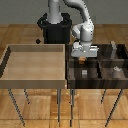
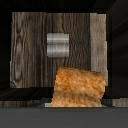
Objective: Place the loaf of bread into the appropriate compartment.
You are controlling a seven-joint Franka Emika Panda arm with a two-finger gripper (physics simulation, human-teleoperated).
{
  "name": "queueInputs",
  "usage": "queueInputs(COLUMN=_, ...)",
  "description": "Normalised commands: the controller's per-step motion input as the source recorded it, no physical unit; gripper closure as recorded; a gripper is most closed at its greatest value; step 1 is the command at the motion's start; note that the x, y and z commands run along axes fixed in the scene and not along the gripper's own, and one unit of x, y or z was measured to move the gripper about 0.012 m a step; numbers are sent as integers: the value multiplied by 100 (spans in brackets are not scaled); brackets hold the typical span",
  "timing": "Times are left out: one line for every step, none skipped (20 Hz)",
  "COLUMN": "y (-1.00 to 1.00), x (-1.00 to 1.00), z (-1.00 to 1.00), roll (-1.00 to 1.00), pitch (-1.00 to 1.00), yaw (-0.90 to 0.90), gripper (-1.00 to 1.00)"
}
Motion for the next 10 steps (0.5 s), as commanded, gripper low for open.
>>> queueInputs(y=0, x=100, z=0, roll=0, pitch=0, yaw=0, gripper=100)
queueInputs(y=0, x=100, z=0, roll=0, pitch=0, yaw=0, gripper=100)
queueInputs(y=0, x=100, z=0, roll=0, pitch=0, yaw=0, gripper=100)
queueInputs(y=0, x=100, z=0, roll=0, pitch=0, yaw=0, gripper=100)
queueInputs(y=0, x=0, z=0, roll=0, pitch=0, yaw=0, gripper=-100)
queueInputs(y=0, x=0, z=0, roll=0, pitch=0, yaw=0, gripper=-100)
queueInputs(y=0, x=0, z=0, roll=0, pitch=0, yaw=0, gripper=-100)
queueInputs(y=0, x=0, z=0, roll=0, pitch=0, yaw=0, gripper=-100)
queueInputs(y=0, x=0, z=0, roll=0, pitch=0, yaw=0, gripper=-100)
queueInputs(y=0, x=0, z=0, roll=0, pitch=0, yaw=0, gripper=-100)
